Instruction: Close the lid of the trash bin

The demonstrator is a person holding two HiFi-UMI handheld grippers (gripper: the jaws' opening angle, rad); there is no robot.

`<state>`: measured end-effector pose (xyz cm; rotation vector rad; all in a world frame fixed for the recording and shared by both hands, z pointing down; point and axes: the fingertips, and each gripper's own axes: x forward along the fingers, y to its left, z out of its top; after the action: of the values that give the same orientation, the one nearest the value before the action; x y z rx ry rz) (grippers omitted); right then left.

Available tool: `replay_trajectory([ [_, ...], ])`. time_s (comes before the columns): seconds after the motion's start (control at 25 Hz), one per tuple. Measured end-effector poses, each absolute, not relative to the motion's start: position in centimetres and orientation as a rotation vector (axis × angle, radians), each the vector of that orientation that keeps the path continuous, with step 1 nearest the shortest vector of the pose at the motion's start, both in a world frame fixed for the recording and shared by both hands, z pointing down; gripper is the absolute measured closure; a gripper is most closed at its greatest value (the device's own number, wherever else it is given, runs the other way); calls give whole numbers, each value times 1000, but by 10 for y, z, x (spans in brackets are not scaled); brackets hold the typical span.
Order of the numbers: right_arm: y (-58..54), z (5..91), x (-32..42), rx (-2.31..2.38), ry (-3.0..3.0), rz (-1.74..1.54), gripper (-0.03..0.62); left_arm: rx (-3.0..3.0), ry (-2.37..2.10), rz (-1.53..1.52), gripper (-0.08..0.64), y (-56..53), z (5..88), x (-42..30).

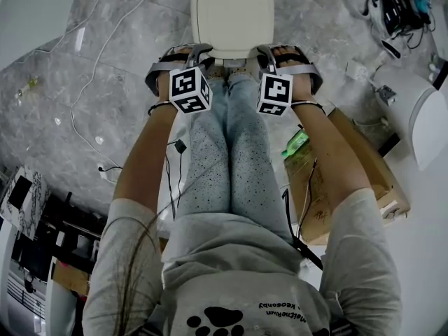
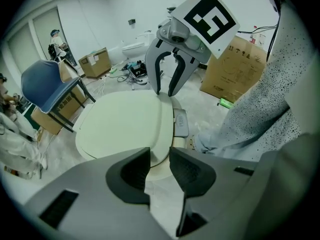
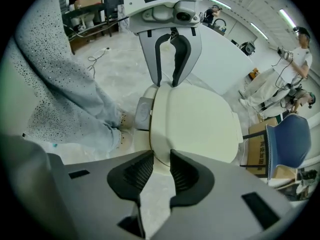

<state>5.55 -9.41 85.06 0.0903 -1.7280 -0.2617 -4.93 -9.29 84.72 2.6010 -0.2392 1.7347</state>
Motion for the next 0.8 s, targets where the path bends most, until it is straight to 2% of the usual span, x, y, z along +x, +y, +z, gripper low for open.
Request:
replay_trajectory([
  [0.48, -95, 859, 56, -20, -1674, -120, 471, 2510, -126, 1747, 442, -94, 857, -48],
  [0.6, -97, 856, 56, 27, -1690, -31, 473, 2496, -169, 1706, 471, -97, 852, -48],
  [0.8, -100, 846, 50, 90, -1726, 15, 511, 2508, -189, 1669, 503, -101, 841, -44],
])
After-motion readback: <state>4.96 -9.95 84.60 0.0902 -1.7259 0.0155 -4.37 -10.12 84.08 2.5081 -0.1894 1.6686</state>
